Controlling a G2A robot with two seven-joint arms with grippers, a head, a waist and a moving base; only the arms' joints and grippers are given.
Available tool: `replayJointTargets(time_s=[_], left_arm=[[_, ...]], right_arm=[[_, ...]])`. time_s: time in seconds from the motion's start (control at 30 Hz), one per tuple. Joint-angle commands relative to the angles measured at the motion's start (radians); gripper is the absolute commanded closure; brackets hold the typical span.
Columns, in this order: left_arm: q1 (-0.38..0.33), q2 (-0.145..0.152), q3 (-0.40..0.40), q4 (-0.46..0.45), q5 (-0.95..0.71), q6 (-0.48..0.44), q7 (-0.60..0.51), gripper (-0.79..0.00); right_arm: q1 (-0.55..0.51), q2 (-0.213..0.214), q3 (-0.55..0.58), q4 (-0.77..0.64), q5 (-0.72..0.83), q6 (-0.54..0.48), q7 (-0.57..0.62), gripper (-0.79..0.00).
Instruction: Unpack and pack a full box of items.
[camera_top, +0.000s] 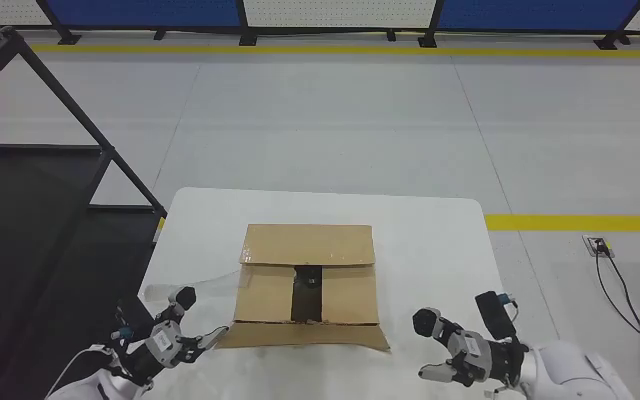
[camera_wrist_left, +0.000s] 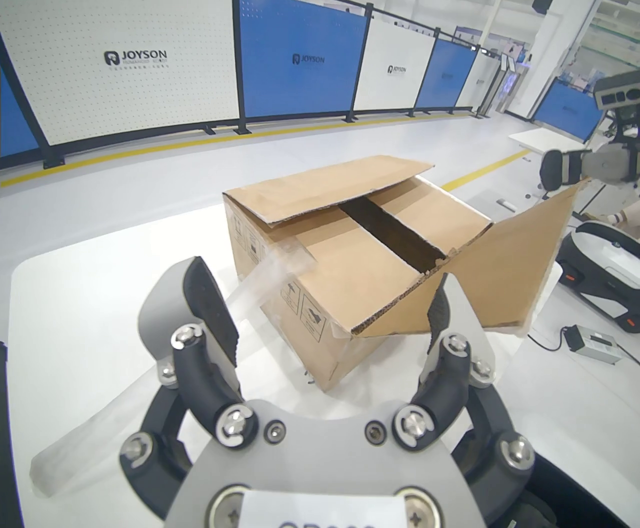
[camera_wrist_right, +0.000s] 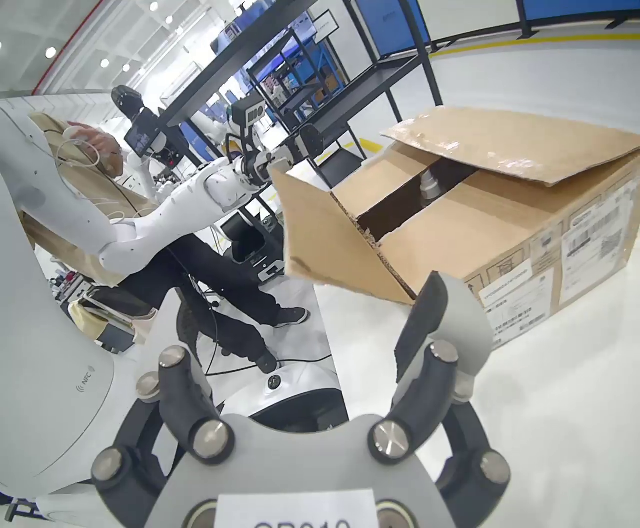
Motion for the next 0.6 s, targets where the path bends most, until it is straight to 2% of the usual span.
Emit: replayJointTargets(time_s=[0.0,0.07,0.13,0.2,0.33,0.57], left_arm=[[0.001,0.003,0.003,0.000,0.029,-0.016,0.000,-0.785],[0.002,0.005,0.006,0.007,0.047,-0.027,0.006,-0.785],[-0.001,0.007,0.008,0.015,0.067,-0.033,0.001,-0.785],[-0.005,0.008,0.015,0.022,0.089,-0.028,-0.002,-0.785],[-0.019,0.010,0.037,0.046,0.115,-0.014,-0.004,-0.785],[-0.053,0.010,0.068,0.096,0.086,0.008,-0.018,-0.785]], right_arm=[[-0.009,0.002,0.007,-0.011,0.014,0.038,-0.007,-0.785],[-0.004,0.003,0.013,-0.021,0.031,0.137,-0.002,-0.785],[0.012,0.003,0.006,-0.034,0.051,0.278,-0.001,-0.785],[0.039,0.000,-0.014,-0.037,0.085,0.418,0.014,-0.785],[0.111,-0.005,-0.061,-0.016,0.138,0.630,0.065,-0.785],[0.111,-0.005,-0.061,-0.016,0.138,0.630,0.065,-0.785]])
